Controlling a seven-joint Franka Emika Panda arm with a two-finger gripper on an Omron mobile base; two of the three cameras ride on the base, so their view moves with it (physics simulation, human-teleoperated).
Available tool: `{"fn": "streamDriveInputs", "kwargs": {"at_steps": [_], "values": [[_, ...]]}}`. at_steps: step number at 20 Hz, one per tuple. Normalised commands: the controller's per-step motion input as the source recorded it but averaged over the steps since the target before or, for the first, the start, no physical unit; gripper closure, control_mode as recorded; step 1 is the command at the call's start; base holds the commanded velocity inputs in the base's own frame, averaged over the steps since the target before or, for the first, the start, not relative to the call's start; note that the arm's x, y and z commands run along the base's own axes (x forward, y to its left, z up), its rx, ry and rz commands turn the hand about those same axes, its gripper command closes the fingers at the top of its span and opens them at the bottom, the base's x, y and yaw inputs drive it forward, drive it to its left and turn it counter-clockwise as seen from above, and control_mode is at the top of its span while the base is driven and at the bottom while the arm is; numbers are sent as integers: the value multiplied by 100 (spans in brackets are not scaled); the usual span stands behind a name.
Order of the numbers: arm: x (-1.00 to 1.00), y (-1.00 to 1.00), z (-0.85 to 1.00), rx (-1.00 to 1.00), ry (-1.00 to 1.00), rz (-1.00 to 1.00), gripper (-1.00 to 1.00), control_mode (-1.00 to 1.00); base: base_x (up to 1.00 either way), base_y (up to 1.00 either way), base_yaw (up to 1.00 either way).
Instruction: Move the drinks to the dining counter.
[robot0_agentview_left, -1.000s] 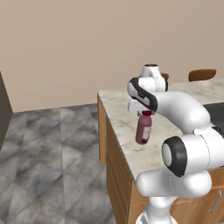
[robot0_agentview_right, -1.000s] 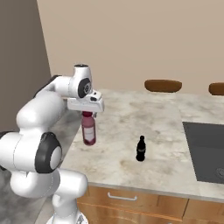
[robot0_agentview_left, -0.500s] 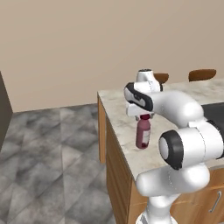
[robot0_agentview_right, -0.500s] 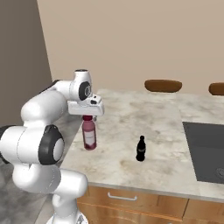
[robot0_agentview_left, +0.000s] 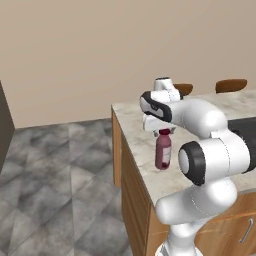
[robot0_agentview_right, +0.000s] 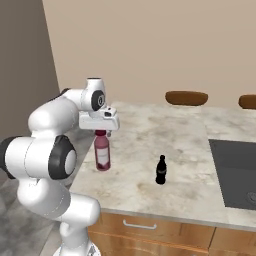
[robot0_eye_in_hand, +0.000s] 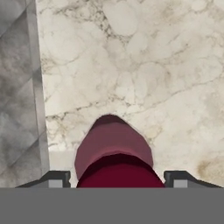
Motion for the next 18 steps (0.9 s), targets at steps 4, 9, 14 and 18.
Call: {"fn": "streamDriveInputs", "kwargs": {"at_steps": [4,9,14,18], "values": [[-4,0,-5,0,0,1,-100,-100,0,0,0],[-10,0,7,0,-3,0,-100,-100,0,0,0],[-47,0,53,0,-21,0,-100,-100,0,0,0],[-52,0,62,0,-24,0,-100,-100,0,0,0]]}}
